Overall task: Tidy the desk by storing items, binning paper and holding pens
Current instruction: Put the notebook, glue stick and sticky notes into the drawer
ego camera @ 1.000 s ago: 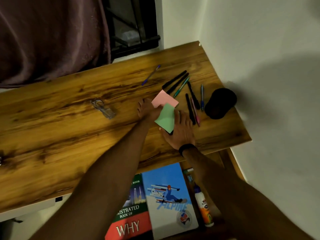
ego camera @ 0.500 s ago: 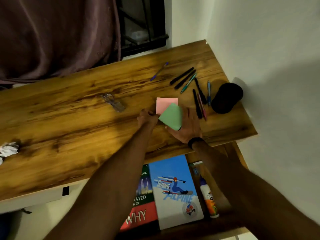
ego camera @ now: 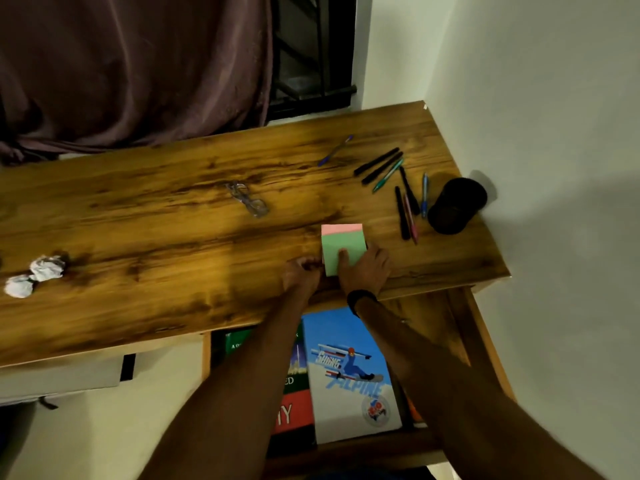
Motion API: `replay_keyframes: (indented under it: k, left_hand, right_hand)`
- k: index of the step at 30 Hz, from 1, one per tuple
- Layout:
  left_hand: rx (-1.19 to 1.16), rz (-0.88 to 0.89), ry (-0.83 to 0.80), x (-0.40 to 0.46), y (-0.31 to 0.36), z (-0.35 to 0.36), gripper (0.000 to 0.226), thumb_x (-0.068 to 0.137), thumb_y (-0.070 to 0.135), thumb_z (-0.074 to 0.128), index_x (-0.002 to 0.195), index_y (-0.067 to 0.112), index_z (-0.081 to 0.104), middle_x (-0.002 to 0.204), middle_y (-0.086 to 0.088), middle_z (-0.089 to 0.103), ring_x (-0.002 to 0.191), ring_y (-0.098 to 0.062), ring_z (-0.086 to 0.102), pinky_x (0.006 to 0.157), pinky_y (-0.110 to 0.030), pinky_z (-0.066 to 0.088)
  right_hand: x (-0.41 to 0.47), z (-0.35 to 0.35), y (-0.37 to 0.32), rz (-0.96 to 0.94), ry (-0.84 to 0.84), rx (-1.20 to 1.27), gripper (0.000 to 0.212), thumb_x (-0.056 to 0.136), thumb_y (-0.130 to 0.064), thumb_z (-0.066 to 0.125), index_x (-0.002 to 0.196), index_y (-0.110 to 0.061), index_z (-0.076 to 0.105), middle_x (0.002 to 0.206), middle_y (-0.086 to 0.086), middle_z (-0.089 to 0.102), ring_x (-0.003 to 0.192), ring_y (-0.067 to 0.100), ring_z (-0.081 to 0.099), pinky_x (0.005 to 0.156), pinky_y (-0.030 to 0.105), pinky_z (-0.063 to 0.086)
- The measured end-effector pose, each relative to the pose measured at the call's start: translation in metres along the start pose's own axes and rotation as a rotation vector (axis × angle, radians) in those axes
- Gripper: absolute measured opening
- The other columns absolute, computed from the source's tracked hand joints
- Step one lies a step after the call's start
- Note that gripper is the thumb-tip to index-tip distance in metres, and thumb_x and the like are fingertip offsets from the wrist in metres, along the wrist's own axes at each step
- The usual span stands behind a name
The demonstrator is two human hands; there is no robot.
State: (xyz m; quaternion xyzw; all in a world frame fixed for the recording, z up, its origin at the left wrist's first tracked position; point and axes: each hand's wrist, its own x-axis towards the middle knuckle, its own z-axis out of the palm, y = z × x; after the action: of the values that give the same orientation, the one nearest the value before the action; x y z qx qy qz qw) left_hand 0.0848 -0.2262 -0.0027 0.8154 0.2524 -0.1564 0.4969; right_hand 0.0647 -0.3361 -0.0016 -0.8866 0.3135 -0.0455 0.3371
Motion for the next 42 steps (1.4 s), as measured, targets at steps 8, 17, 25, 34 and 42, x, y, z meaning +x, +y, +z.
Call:
replay_keyframes:
  k: [8, 17, 25, 34, 42]
  left_hand:
    - [-0.120, -0.139, -0.086, -0.003, -0.008, -0.006, 0.034, 0.063, 0.045, 0.070, 0.087, 0.020, 0.066, 0.108, -0.012, 0.069, 0.099, -0.033, 0.064, 0.093, -0.051, 0.052]
    - [-0.326, 0.002, -0.338, -0.029, 0.009, -0.035, 0.054, 0.086, 0.032, 0.072, 0.135, 0.024, 0.050, 0.128, -0.001, 0.062, 0.109, -0.020, 0.060, 0.084, -0.036, 0.054]
    - [-0.129, 0.332, -0.364, -0.040, 0.005, -0.042, 0.066, 0.084, -0.001, 0.069, 0.143, 0.019, 0.045, 0.136, -0.004, 0.055, 0.128, -0.018, 0.049, 0.098, -0.030, 0.046]
    - [-0.049, 0.432, -0.484, -0.051, -0.022, -0.032, 0.082, 0.086, 0.050, 0.064, 0.149, 0.009, 0.032, 0.140, -0.008, 0.050, 0.128, -0.025, 0.051, 0.101, -0.037, 0.047]
    - [0.163, 0.514, -0.457, -0.089, -0.029, 0.020, 0.024, 0.095, 0.021, 0.059, 0.112, 0.004, 0.063, 0.105, -0.010, 0.067, 0.098, -0.025, 0.063, 0.079, -0.034, 0.049]
  right_hand:
    - [0.008, -0.006, -0.017, 0.088, -0.156, 0.001, 0.075, 0.080, -0.049, 0.068, 0.131, 0.001, 0.042, 0.132, 0.019, 0.045, 0.123, 0.036, 0.043, 0.106, 0.044, 0.033]
    - [-0.006, -0.028, 0.009, 0.006, -0.393, 0.778, 0.041, 0.091, -0.019, 0.067, 0.127, -0.008, 0.049, 0.119, 0.012, 0.063, 0.100, 0.022, 0.064, 0.076, 0.029, 0.056]
    - [-0.017, -0.036, 0.036, -0.197, -0.411, 0.492, 0.044, 0.088, -0.006, 0.068, 0.127, -0.003, 0.049, 0.125, 0.017, 0.060, 0.115, 0.027, 0.057, 0.090, 0.034, 0.050]
    - [-0.032, -0.051, 0.052, -0.283, -0.553, 0.404, 0.048, 0.095, -0.002, 0.056, 0.140, 0.001, 0.041, 0.138, 0.019, 0.051, 0.125, 0.032, 0.052, 0.102, 0.047, 0.047]
    - [-0.052, -0.118, 0.100, -0.176, -0.335, 0.310, 0.060, 0.090, 0.000, 0.063, 0.138, 0.002, 0.026, 0.127, 0.018, 0.045, 0.109, 0.022, 0.050, 0.081, 0.022, 0.050]
